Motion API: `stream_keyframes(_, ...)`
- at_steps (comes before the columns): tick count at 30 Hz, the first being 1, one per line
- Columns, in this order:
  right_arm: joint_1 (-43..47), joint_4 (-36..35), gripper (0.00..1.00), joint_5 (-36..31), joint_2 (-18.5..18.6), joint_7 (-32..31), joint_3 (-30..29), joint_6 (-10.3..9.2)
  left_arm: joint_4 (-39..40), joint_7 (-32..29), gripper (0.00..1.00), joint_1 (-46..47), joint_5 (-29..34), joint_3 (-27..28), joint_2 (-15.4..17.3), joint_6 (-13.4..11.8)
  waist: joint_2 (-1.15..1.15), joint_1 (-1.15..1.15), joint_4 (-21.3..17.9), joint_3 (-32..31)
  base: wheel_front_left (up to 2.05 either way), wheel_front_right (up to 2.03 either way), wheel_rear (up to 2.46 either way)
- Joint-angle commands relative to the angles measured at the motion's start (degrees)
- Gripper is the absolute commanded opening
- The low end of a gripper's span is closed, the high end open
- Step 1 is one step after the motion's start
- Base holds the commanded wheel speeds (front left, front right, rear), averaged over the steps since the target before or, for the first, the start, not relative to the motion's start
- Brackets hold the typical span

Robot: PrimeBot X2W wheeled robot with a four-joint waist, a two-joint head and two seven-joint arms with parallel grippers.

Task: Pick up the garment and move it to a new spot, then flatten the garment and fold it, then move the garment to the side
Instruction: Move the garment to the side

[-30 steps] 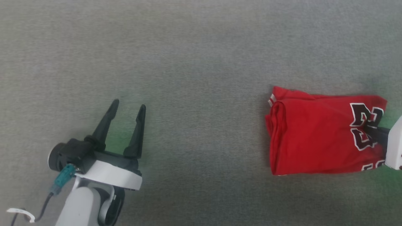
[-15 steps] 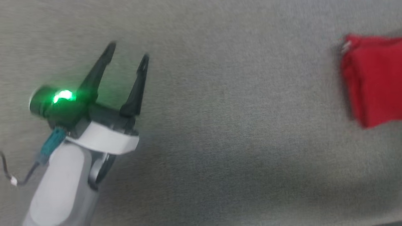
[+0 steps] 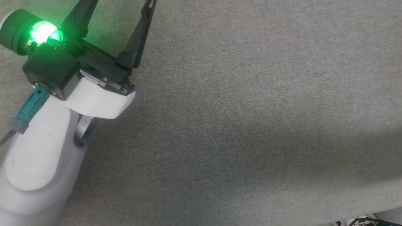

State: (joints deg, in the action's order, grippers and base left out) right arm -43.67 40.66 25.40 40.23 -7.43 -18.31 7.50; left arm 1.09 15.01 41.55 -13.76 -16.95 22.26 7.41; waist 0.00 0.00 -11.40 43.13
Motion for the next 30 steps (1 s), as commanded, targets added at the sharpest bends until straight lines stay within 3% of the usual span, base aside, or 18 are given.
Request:
stream_keyframes(1,-1.0,0.7,0.0,-0.4,-0.6,0.8,0.3,-0.02,-0.1,0.2,1.0,0.7,0.3,-0.3,0.3,0.1,0.0,0.0,-0.1,0.7,0.0,0.0,0.0)
stream_keyframes(7,-6.0,8.4,0.0,-3.4,-1.3,6.2,2.6,-0.02,-1.2,0.1,1.0,1.4,-0.1,-0.3,1.4,0.1,0.0,0.0,-0.2,1.5,0.0,0.0,0.0)
stream_keyframes(10,-7.7,11.4,1.0,-4.8,-0.8,9.5,3.4,-0.02,-1.7,0.1,1.0,0.6,-0.3,0.2,1.4,0.1,0.0,0.0,-0.2,0.8,0.0,0.0,0.0)
stream_keyframes(16,-8.3,13.2,1.0,-5.0,-0.9,14.3,7.6,-0.02,-3.0,0.1,1.0,-3.0,-0.9,1.8,-0.7,0.1,0.0,0.0,0.7,-4.7,0.0,0.0,0.0)
stream_keyframes(24,-3.3,7.9,1.0,-2.6,-5.5,17.2,20.7,-0.02,-7.3,0.1,1.0,-13.3,-2.6,5.4,-4.5,0.1,0.0,0.0,2.8,-15.2,0.0,0.0,0.0)
stream_keyframes(30,2.9,4.0,1.0,0.7,-8.4,19.6,26.5,-0.01,-10.3,0.1,1.0,-21.4,-4.1,8.2,-8.0,0.1,0.0,0.0,5.9,-22.4,0.0,0.0,0.0)
